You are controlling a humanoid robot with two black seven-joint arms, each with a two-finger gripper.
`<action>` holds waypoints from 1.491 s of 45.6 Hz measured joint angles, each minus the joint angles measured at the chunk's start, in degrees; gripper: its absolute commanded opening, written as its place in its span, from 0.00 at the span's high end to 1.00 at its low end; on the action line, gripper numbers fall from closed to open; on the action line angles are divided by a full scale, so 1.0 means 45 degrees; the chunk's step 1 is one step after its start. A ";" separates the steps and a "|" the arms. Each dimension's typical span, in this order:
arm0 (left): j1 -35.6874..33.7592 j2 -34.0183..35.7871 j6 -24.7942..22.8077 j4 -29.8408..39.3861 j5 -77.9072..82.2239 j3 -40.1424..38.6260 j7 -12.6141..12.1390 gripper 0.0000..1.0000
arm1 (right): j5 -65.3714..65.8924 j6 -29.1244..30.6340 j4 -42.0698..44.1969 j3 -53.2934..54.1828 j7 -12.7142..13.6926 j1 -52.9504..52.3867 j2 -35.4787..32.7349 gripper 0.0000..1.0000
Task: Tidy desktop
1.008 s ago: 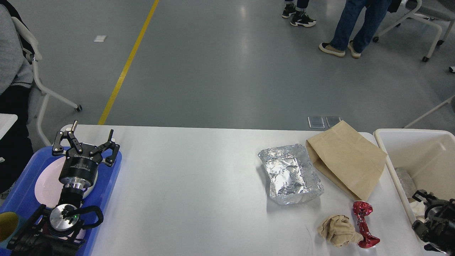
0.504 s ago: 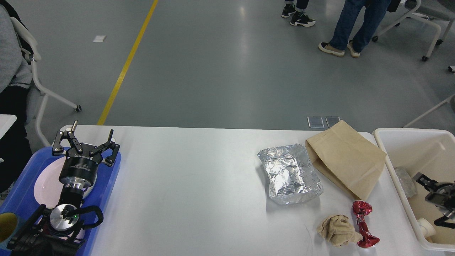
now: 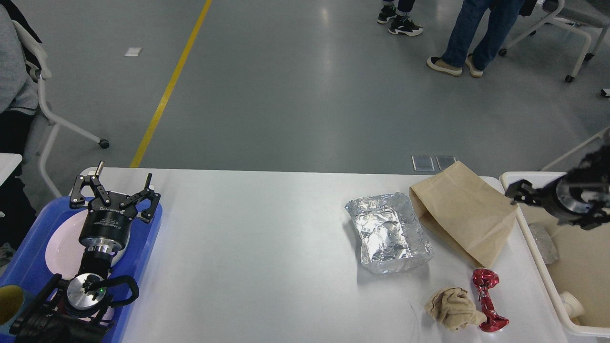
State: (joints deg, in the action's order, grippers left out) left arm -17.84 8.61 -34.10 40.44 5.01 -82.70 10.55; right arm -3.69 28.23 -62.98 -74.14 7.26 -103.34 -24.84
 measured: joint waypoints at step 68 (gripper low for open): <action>0.0002 0.0000 0.0000 -0.0011 -0.0002 0.0000 0.0017 0.04 | 0.2989 -0.2508 -0.5809 0.0403 0.0004 -0.0859 0.0063 0.06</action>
State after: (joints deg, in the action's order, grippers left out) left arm -17.83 8.61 -34.10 40.40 5.00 -82.70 10.63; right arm 9.76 16.94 -89.12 -72.33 7.28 -107.21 -24.56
